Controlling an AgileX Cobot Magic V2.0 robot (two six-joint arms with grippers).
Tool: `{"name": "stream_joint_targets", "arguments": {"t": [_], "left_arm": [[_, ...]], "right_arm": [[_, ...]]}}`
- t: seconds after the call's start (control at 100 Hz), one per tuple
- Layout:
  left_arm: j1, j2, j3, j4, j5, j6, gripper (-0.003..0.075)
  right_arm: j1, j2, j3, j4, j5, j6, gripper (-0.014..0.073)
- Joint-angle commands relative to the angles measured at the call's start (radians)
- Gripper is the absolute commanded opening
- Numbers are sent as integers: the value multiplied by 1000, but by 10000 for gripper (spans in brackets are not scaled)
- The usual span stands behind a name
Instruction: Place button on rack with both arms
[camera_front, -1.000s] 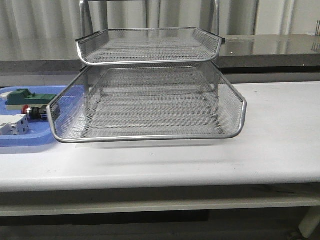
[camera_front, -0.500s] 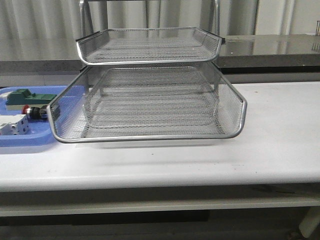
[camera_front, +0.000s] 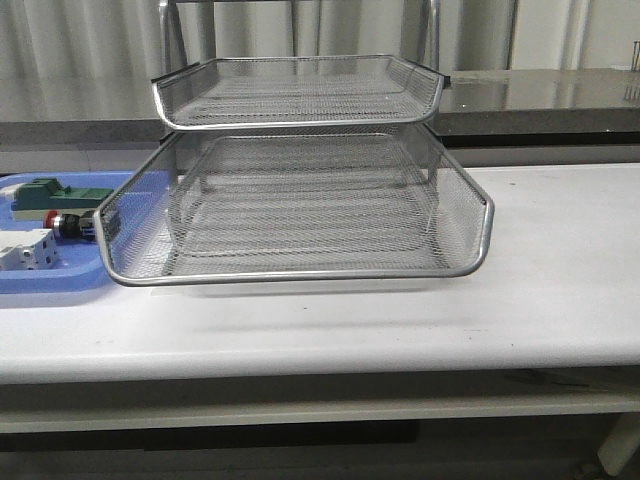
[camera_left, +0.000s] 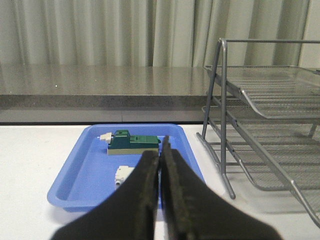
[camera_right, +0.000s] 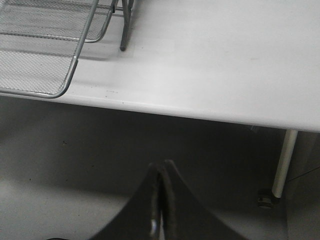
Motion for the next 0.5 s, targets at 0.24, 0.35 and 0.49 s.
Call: {"name": "stream_joint_targets", "arguments": {"t": [0.24, 0.35, 0.49], "left_arm": [[7, 18, -95, -98, 19, -8, 4], [7, 107, -214, -108, 153, -8, 4], [7, 277, -401, -108, 298, -8, 4]], "right_arm": [[-9, 4, -30, 4, -56, -1, -68], [-9, 4, -30, 4, -56, -1, -68], [-9, 4, -30, 4, -56, -1, -68]]}}
